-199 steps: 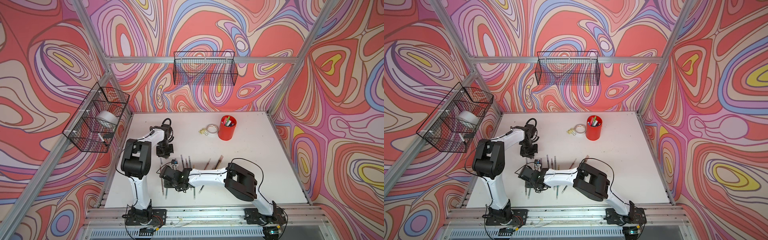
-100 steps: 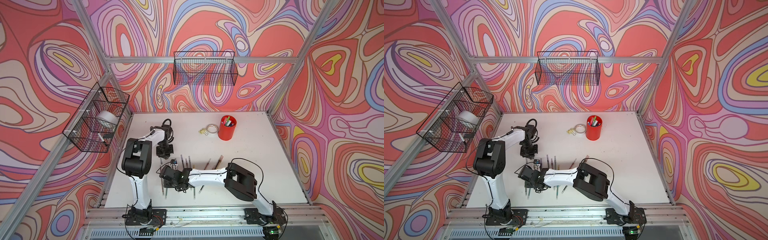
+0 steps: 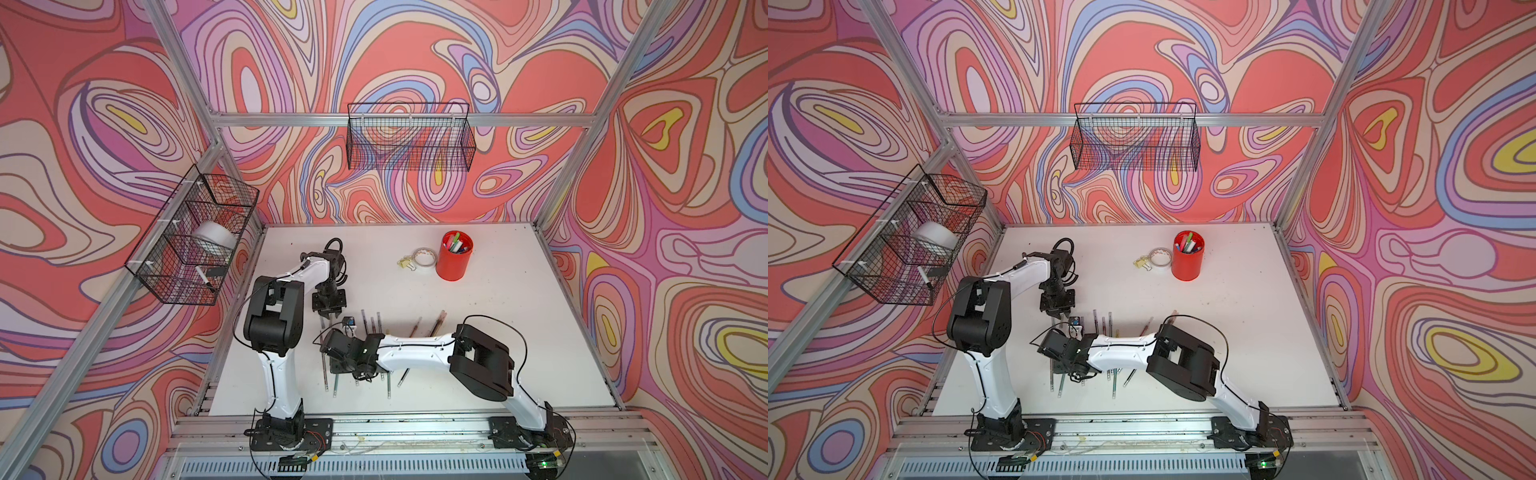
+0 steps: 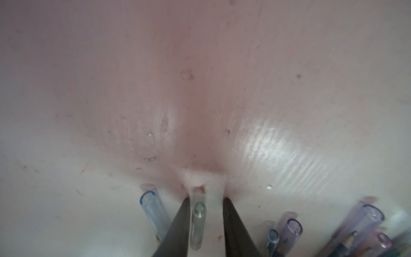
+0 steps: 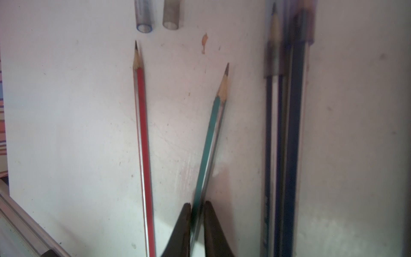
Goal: Remove the protective cover of the pencils
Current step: Place the protective sleeve at the center of the board.
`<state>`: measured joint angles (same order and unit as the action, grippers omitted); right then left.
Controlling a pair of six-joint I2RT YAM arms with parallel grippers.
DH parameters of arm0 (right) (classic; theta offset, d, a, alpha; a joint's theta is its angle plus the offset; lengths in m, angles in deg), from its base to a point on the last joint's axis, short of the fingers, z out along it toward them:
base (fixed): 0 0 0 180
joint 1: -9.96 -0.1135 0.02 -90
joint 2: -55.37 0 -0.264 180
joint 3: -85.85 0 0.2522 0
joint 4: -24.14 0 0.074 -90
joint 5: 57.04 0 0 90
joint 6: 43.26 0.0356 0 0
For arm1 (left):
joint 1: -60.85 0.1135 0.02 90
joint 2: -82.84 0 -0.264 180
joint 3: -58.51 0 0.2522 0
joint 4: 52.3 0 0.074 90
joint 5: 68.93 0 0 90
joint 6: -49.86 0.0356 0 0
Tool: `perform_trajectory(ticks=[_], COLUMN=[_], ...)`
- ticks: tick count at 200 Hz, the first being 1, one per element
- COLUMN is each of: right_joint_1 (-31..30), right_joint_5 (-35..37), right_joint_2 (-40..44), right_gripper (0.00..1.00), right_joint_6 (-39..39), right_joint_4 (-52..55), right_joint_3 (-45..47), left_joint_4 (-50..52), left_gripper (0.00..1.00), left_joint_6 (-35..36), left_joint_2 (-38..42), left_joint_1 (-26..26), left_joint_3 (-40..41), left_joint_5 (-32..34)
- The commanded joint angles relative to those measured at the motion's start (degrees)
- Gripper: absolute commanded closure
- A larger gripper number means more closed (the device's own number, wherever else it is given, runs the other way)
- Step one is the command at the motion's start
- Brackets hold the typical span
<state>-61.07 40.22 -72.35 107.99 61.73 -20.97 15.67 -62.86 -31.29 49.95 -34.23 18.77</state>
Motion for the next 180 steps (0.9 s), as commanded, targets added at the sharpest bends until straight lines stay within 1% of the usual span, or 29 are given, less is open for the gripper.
perform_trajectory(ticks=[1, 21, 76, 144, 180], right_joint_1=[0.4, 0.4, 0.5, 1.8, 1.9], right_joint_5=[0.6, 0.5, 1.1, 1.4, 0.8], right_joint_2=[-3.5, -4.3, -5.9, -7.1, -6.8], right_gripper=[0.85, 0.85, 0.84, 0.86, 0.86], right_joint_6=[-1.5, -2.1, -3.8, -4.8, -6.3], right_joint_4=[3.5, 3.8, 5.0, 5.2, 2.8], right_joint_3=[-0.9, -2.2, -5.6, -7.0, -6.8], left_joint_4=[1.5, 1.4, 1.2, 1.0, 0.6], left_gripper=[0.71, 0.70, 0.63, 0.57, 0.54], left_joint_6=[-0.4, -0.4, -0.3, -0.3, -0.2], left_joint_2=[-1.0, -0.7, 0.6, 2.8, 4.8], left_joint_1=[-0.1, 0.0, -0.1, -0.1, -0.1], left_joint_3=[-0.6, -0.6, -0.6, -0.6, -0.6], left_joint_5=[0.1, 0.2, 0.3, 1.1, 1.6])
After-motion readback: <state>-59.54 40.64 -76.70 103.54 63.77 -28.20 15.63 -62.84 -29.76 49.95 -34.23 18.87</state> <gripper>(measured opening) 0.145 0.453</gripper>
